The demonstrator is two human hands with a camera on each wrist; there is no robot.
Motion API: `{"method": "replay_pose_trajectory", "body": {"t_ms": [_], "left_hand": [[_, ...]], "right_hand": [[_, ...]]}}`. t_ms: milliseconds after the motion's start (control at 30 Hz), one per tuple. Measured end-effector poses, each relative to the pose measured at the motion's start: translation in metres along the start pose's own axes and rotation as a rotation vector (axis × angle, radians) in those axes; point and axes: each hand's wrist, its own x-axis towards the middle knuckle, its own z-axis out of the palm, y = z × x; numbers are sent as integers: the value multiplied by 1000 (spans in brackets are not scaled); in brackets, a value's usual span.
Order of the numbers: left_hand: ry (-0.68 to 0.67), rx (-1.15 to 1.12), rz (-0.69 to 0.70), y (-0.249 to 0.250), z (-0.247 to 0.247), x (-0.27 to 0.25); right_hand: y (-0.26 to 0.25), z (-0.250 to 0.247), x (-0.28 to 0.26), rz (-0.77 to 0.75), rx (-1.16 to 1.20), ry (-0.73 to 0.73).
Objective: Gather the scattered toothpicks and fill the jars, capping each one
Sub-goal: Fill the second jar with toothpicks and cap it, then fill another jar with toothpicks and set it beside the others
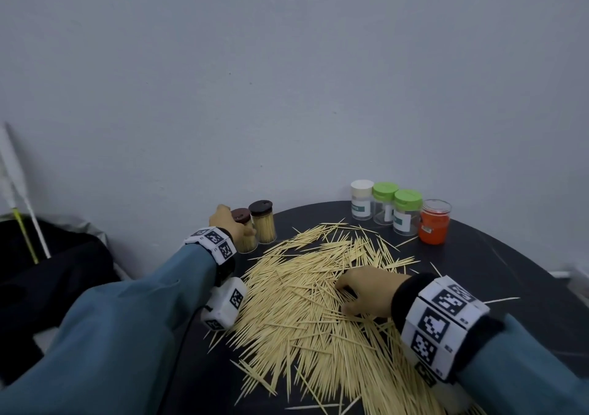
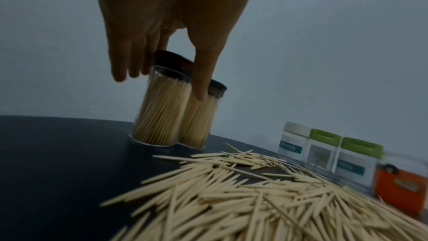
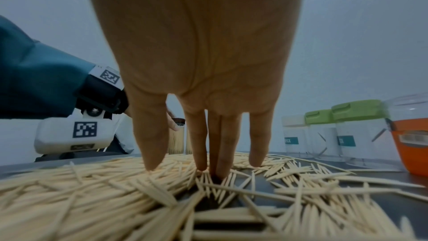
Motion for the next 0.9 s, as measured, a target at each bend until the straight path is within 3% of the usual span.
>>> {"method": "replay_pose_trajectory", "body": {"t_ms": [300,467,700,900], "left_hand": [[24,154,442,54,19,-26],[-119,195,688,100,49,-50],[-333,276,882,158,103,-66],[-521,603,1005,192,142,-85]], "right_hand": [[12,-10,-3,31,17,29],[31,-19,-10,97,39,26],[57,-17,-13,205,22,-34],[71,-14,-22,205,8,-45]]}}
